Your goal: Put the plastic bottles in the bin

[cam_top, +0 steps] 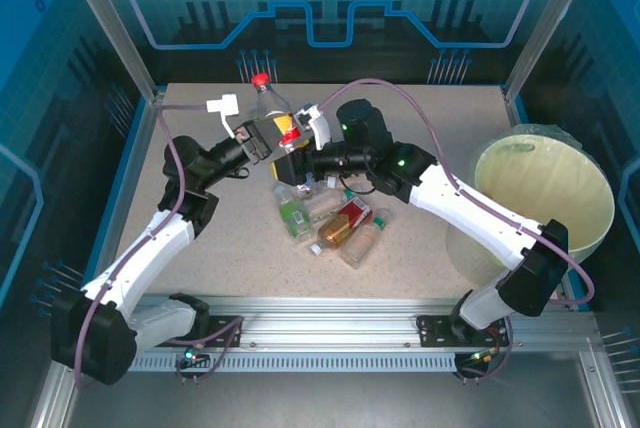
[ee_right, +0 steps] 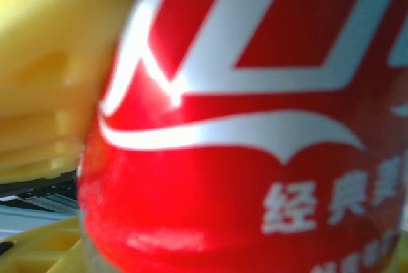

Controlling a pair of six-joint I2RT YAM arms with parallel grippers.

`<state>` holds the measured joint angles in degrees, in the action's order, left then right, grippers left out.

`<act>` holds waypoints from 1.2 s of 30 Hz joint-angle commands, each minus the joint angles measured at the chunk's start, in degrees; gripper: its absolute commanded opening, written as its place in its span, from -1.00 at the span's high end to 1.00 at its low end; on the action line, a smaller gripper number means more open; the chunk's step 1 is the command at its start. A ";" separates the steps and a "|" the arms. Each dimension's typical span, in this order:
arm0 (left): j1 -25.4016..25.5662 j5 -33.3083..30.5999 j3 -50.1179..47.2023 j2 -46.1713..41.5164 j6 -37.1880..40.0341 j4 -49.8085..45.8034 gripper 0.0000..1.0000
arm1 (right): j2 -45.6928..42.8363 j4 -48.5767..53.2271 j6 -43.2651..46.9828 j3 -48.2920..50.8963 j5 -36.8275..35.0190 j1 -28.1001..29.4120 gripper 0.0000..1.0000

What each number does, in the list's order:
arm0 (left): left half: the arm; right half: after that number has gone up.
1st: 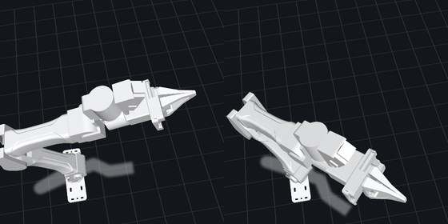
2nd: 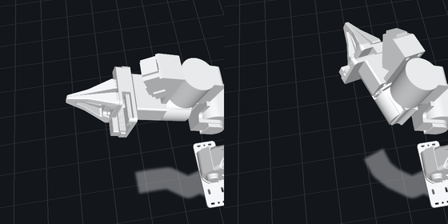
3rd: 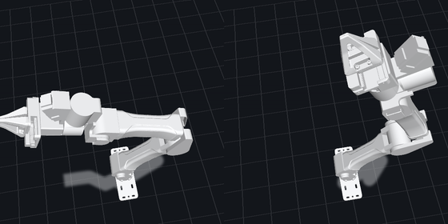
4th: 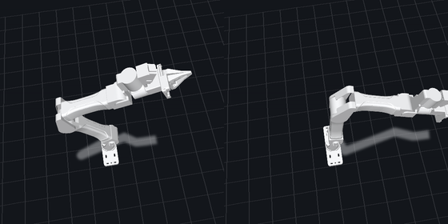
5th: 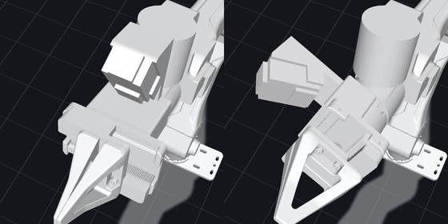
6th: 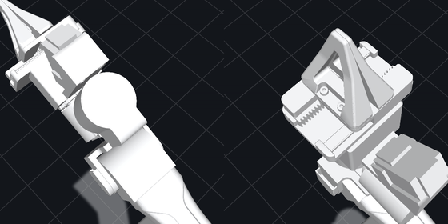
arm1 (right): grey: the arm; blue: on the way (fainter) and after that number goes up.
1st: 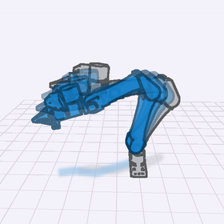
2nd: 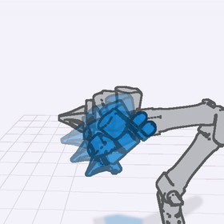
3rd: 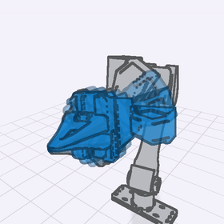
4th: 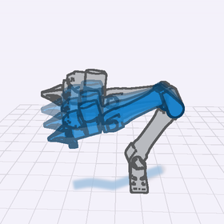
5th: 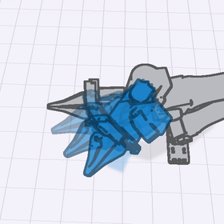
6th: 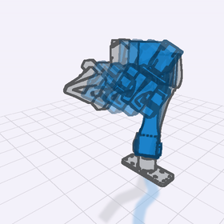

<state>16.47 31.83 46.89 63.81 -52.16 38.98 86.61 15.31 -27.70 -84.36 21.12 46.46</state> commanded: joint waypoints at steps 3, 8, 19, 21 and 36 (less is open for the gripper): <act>0.49 0.29 0.83 -0.31 1.23 -0.82 -0.11 | -0.21 2.35 0.53 -1.76 -2.98 0.65 -0.19; 0.41 -3.37 2.36 -1.80 4.50 -9.24 -0.69 | -1.43 8.73 1.12 -3.28 -11.47 0.31 -0.08; 0.41 -8.50 1.61 -10.23 11.12 -20.71 -0.98 | -9.33 22.11 5.37 -2.56 -32.21 -0.75 -0.01; 0.41 -10.23 0.97 -11.77 12.33 -23.40 -0.98 | -11.85 24.62 6.36 -1.87 -37.22 -1.06 0.00; 0.41 -25.02 -1.12 -13.19 14.09 -37.57 -0.98 | -27.01 45.82 11.68 -5.11 -72.63 -4.57 0.03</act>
<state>16.58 10.37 46.33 49.80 -38.57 3.77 61.21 55.20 -17.93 -87.48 -39.90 43.16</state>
